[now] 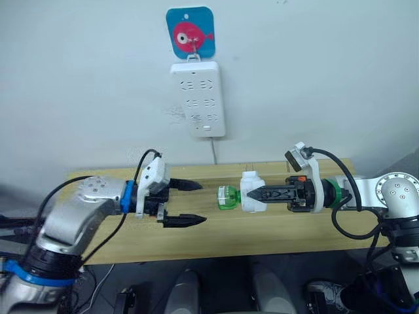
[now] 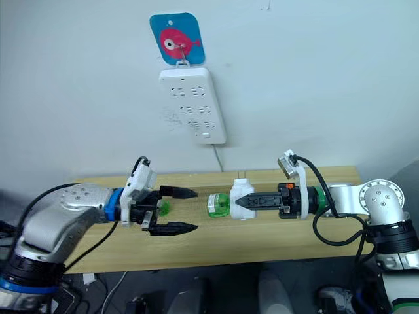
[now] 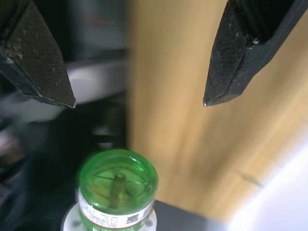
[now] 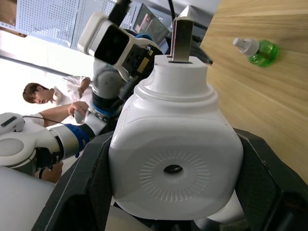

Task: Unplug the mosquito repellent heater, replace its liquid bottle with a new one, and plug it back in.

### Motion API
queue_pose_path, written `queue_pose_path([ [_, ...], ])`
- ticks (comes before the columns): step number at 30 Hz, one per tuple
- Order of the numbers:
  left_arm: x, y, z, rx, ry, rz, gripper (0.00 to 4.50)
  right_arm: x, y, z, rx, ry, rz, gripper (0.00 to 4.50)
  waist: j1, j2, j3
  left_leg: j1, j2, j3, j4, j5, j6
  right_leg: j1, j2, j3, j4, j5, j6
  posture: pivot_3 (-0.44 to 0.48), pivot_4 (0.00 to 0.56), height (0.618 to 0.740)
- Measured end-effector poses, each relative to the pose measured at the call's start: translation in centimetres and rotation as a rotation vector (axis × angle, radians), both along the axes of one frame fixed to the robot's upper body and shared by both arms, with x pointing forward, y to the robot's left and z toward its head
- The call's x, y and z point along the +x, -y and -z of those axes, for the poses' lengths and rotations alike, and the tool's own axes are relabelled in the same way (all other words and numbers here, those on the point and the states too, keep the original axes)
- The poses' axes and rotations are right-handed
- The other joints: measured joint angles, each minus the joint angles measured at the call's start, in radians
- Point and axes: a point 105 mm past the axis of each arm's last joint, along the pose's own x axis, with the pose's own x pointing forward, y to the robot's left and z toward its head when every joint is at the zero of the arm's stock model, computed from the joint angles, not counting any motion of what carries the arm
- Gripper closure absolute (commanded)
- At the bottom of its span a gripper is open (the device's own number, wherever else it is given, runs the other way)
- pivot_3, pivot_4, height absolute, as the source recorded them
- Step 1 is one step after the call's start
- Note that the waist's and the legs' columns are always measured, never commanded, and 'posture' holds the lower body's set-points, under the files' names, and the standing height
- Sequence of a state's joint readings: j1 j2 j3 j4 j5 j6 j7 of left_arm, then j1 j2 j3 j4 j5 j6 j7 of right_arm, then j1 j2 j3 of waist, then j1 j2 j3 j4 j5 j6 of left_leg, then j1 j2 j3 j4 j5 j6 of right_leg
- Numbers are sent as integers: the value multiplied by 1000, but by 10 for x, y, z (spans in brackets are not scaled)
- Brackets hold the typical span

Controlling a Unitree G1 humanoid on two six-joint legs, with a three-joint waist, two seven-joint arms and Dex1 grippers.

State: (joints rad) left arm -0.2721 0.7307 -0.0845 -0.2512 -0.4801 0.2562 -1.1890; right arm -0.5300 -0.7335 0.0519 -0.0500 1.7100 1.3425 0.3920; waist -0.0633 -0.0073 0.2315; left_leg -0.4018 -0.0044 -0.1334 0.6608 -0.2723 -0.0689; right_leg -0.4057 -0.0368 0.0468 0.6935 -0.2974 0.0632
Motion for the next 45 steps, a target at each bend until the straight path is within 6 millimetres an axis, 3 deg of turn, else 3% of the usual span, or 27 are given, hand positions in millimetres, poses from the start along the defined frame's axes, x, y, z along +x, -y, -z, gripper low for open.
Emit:
queue_pose_path([
  [4, -4, 15, -8, -84, 287, 57, 0, 0, 0, 0, 1, 0, 0, 1509, 11, 0, 0, 0, 0, 0, 0, 0, 0, 0, 0, 0, -2, 0, 0, -52, 197, 734],
  [12, -11, 25, -4, -124, 388, 119, 0, 0, 0, 0, 0, 0, -1, 1509, 7, 0, 0, 0, 0, 0, 0, 0, 0, 0, 0, 0, -1, 0, 0, -56, 198, 734],
  [15, -10, 26, -1, -128, 389, 121, 614, 0, 0, 0, 0, 0, -1, 1509, 6, 0, 0, 0, 0, 0, 0, 0, 0, 0, 0, -1, 0, 0, 0, -59, 200, 734],
  [20, -9, 28, 2, -125, 389, 124, 2236, 0, 0, 0, -2, -1, 0, 1509, 6, 0, 0, 0, 0, -1, 0, 0, 0, 0, 0, -1, 0, 0, 0, -59, 201, 734],
  [26, -7, 27, -1, -103, 366, 129, 2320, 0, 0, 0, -4, 0, 3, 1509, 6, 0, 0, 0, 0, -1, 0, 0, 0, 0, 0, -1, 0, 0, 0, -43, 199, 734],
  [32, -7, 26, -20, -27, 108, 154, 2320, -2, -2, -4, 16, 13, -12, 1509, 2, 0, 0, 1, 0, -1, 0, 0, 0, 0, 1, -1, 2, 0, 0, -34, 198, 734],
  [39, -12, 21, -36, -44, -425, 163, 2320, -6, -6, -11, 44, 38, -45, 1509, -5, 0, 0, 1, 0, -2, 0, 0, 0, 0, 1, -2, 2, 0, 0, -35, 196, 734],
  [45, -17, 18, -38, -64, -596, 155, 2320, -10, -8, -12, 52, 42, -69, 1509, -14, 0, 0, 1, 0, -2, 0, 0, 0, 0, 1, -2, 2, 0, 0, -34, 199, 734],
])
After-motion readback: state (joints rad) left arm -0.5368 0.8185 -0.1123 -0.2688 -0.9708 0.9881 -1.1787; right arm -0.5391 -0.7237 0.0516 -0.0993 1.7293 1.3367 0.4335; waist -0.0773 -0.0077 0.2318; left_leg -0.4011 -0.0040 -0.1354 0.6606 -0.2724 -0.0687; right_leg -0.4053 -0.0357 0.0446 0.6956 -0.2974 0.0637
